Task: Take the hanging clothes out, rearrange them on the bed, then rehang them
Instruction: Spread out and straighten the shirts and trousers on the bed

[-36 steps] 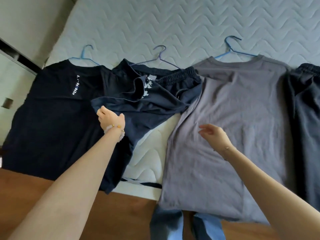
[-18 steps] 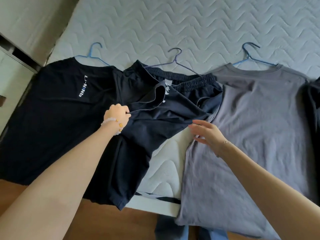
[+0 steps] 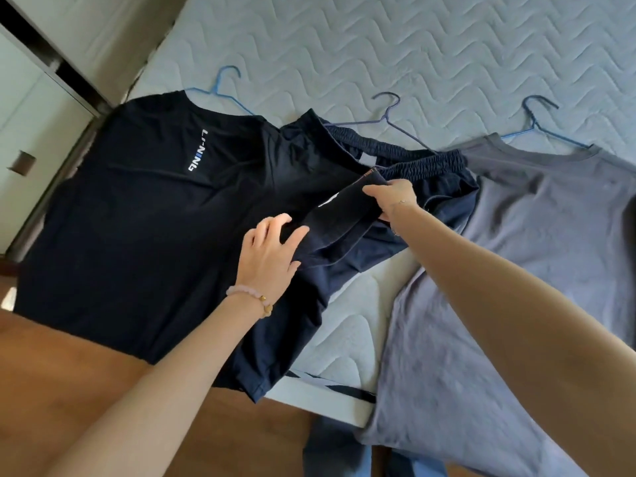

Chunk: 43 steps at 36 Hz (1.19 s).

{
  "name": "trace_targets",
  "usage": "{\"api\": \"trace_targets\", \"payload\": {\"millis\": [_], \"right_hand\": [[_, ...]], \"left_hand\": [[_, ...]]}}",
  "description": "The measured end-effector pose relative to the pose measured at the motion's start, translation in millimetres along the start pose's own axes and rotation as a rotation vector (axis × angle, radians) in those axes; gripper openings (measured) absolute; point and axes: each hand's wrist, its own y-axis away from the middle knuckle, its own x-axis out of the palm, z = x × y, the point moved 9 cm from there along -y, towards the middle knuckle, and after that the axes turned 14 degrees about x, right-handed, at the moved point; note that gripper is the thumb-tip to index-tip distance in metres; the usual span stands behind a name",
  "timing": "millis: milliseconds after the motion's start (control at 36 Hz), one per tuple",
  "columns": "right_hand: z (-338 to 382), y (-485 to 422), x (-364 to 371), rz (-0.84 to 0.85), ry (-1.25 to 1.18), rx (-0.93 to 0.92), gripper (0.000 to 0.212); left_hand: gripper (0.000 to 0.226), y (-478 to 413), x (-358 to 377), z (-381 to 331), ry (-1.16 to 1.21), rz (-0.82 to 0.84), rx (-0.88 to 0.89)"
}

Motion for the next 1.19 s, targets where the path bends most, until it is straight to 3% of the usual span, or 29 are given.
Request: {"api": "trace_targets", "payload": {"millis": [56, 111, 222, 333, 417, 500, 583, 639, 722, 778, 806, 944, 1028, 1139, 1194], "right_hand": [[-2.3, -1.1, -1.8, -0.012, 0.034, 0.017, 0.029], [-6.7, 1.6, -5.4, 0.006, 0.013, 0.037, 0.025], [-16.4, 24.8, -22.4, 0.071, -0.158, 0.044, 0.013], [-37.9, 72.7, -68.4, 0.098, -0.254, -0.019, 0.010], [-69.2, 117.3, -115.0, 0.080, -0.308, -0.064, 0.013], [-122.7, 148.1, -151.3, 0.088, -0.317, -0.013, 0.017], [-198.5, 152.2, -184.7, 0.006, -0.268, 0.133, 0.015], [-261.8, 141.5, -202.1, -0.078, -0.217, 0.262, 0.014], [-340.5, 123.7, -215.4, -0.153, -0.140, 0.407, 0.013], [-374.2, 114.0, -213.6, -0.138, -0.172, 0.505, 0.008], [-383.4, 108.3, -212.6, -0.139, -0.177, 0.531, 0.012], [-374.9, 77.1, -209.8, -0.115, 0.315, 0.379, 0.002], [-361.1, 74.4, -207.9, -0.065, 0.372, 0.337, 0.011], [-344.4, 76.8, -209.2, -0.010, 0.143, 0.324, 0.007], [-342.0, 73.3, -217.4, -0.056, 0.113, 0.286, 0.013]], "left_hand": [[0.076, 2.3, 13.4, 6.3, 0.072, 0.095, -0.043], [0.075, 5.6, 26.7, 11.4, 0.126, 0.151, -0.080], [0.036, 9.0, 14.9, 5.5, 0.120, 0.011, -0.013], [0.018, 24.6, -20.1, -16.6, 0.186, -0.205, 0.025], [0.032, 51.5, -45.7, -49.7, 0.308, -0.272, 0.035], [0.026, 90.4, -56.6, -102.3, 0.353, -0.287, 0.086], [0.031, 125.7, -34.6, -162.0, 0.463, -0.152, 0.106], [0.024, 147.0, -2.3, -206.6, 0.610, -0.011, 0.129], [0.025, 173.8, 50.8, -264.4, 0.832, 0.344, 0.128], [0.031, 192.8, 83.8, -283.8, 0.899, 0.545, 0.031], [0.032, 198.2, 93.1, -285.3, 0.924, 0.565, -0.043], [0.018, 183.3, 82.2, -240.8, 0.846, 0.160, -0.441], [0.029, 170.5, 79.4, -204.5, 0.744, 0.044, -0.688], [0.036, 157.5, 106.1, -196.1, 1.151, 0.147, -0.993], [0.034, 149.9, 111.5, -203.1, 1.289, 0.218, -1.011]]}}
